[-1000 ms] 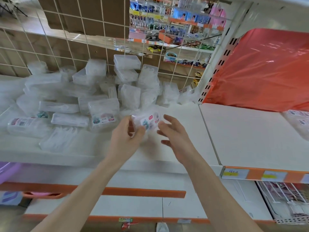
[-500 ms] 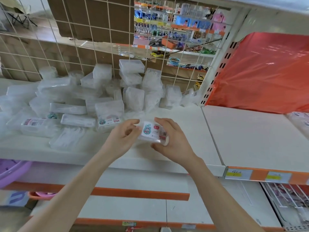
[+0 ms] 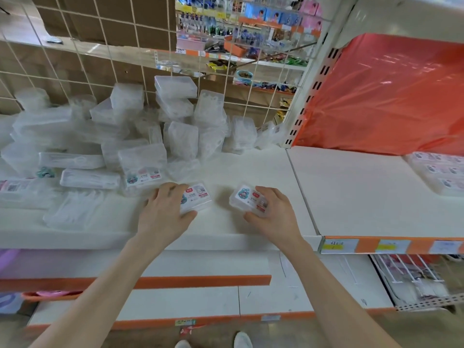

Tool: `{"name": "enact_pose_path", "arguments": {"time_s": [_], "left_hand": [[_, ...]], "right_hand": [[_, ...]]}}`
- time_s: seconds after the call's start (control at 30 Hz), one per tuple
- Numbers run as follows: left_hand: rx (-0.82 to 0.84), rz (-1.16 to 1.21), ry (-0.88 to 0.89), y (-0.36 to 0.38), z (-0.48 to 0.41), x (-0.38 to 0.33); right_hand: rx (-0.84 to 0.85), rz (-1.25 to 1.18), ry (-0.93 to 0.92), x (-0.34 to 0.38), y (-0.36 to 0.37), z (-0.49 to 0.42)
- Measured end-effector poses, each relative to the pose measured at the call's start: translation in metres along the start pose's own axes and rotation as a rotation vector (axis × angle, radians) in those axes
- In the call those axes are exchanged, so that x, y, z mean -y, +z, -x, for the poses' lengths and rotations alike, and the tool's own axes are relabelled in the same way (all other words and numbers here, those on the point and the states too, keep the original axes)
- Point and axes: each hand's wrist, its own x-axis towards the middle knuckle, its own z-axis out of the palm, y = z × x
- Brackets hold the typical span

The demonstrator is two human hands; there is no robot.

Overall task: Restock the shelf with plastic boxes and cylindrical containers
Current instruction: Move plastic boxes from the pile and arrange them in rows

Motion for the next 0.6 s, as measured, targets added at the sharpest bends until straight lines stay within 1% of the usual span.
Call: {"name": "enact_pose_path", "arguments": {"time_s": [0.13, 0.27, 0.33, 0.47, 0.6], "left_hand": [[-0.019, 0.039, 0.028, 0.001, 0.000, -0.014], [-0.039, 0.056, 0.093, 0.007, 0.003, -0.046], [-0.048, 0.071, 0.142, 0.015, 0.006, -0.073], [-0.015, 0.112, 0.223, 0.040, 0.020, -0.137], [0.030, 0.124, 0.265, 0.070, 0.041, -0.200]], "right_hand": [[-0.020, -0.023, 0.011, -0.011, -0.011, 0.001], [-0.051, -0.038, 0.026, -0.033, -0.035, 0.008], [-0.076, -0.050, 0.043, -0.052, -0.054, 0.015], [-0.117, -0.059, 0.081, -0.096, -0.099, 0.041], [-0.163, -0.083, 0.115, -0.147, -0.146, 0.074]]}}
